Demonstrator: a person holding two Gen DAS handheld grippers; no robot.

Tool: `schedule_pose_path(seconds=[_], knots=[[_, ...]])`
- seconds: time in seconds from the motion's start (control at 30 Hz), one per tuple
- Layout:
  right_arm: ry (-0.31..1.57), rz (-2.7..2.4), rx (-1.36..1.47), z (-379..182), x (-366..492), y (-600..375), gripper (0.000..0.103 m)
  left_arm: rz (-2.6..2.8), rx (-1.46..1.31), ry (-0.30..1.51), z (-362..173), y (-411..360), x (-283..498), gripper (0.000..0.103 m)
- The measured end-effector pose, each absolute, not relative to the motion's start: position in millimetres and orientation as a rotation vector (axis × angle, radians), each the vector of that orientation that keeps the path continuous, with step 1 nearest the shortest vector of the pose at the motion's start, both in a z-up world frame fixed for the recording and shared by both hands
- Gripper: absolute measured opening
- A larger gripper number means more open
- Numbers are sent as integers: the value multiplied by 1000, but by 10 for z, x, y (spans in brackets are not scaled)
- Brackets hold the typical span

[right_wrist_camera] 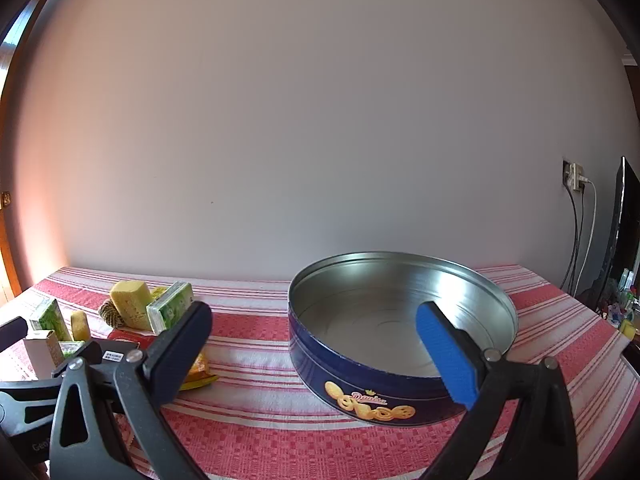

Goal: Organize objects
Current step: 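Move both tools toward the cluster of boxes on the table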

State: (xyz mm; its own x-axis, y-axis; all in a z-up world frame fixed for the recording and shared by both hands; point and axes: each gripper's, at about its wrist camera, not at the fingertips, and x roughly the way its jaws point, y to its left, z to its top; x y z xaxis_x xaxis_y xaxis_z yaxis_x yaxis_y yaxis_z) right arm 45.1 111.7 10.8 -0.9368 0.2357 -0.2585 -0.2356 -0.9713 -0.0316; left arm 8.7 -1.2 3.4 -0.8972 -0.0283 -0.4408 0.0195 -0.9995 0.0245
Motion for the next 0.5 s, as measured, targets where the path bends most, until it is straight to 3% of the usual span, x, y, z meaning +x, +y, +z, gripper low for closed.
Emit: schedule_pose_path(seconds=[0.5], knots=[[11,2916,-398,118,454,1103,103,-2995,706,11,9,-101,178,102]])
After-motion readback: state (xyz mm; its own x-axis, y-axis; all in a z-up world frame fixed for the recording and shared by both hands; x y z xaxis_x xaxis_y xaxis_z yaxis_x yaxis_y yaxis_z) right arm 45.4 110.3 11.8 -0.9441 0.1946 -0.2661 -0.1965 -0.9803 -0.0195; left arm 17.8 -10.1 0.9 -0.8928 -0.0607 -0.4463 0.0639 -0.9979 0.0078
